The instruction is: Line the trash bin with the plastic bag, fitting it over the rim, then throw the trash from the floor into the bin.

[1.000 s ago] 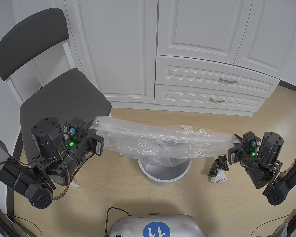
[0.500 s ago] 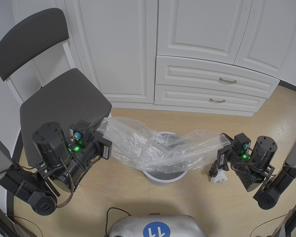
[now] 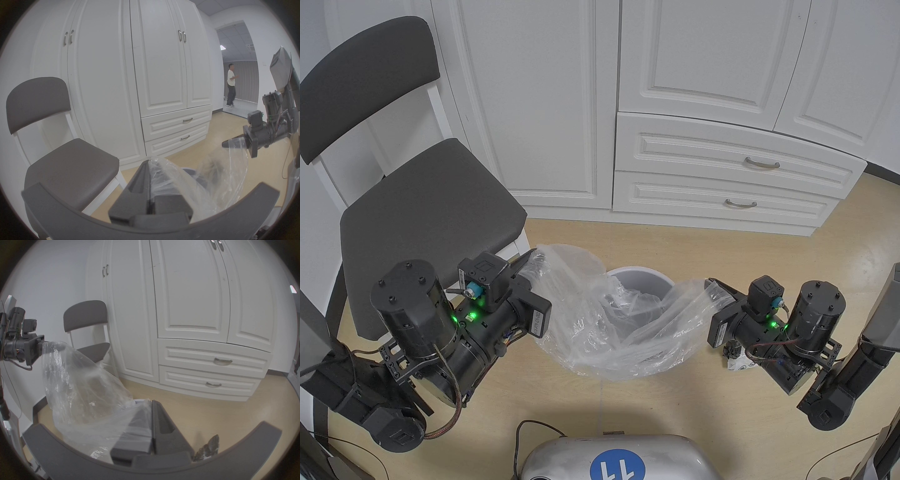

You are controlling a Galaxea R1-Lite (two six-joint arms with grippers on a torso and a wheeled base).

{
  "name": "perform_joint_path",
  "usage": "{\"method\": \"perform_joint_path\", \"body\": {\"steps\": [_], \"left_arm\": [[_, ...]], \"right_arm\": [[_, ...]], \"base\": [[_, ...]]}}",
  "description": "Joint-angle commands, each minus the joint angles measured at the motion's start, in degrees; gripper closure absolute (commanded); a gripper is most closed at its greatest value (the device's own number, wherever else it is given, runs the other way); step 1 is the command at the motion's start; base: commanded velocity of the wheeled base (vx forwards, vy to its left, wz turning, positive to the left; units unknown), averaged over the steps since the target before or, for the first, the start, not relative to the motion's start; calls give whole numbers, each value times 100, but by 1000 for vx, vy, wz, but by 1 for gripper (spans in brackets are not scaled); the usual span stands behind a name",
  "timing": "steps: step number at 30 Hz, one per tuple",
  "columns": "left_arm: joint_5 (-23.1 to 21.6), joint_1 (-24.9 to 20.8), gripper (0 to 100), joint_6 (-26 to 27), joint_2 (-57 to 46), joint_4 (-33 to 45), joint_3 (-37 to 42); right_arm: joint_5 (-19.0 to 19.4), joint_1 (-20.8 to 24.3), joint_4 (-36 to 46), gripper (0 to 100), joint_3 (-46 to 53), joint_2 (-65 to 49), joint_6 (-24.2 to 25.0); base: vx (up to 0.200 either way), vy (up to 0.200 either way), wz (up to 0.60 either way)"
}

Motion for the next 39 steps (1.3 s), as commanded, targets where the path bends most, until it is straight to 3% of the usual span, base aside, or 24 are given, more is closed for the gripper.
{"method": "perform_joint_path", "body": {"steps": [1,15,27,39], "left_arm": [[5,-75,100,1,99,-140,1],[5,-383,100,18,591,-1010,-17],[5,-735,100,-26,688,-1019,-25],[14,-954,100,-26,811,-1010,36]], "right_arm": [[91,73,-41,100,-27,55,111],[205,521,-102,100,-115,117,717],[1163,750,-102,100,105,29,1517],[1312,969,-102,100,-10,301,2396]], "base": [[0,0,0],[0,0,0],[0,0,0],[0,0,0]]}}
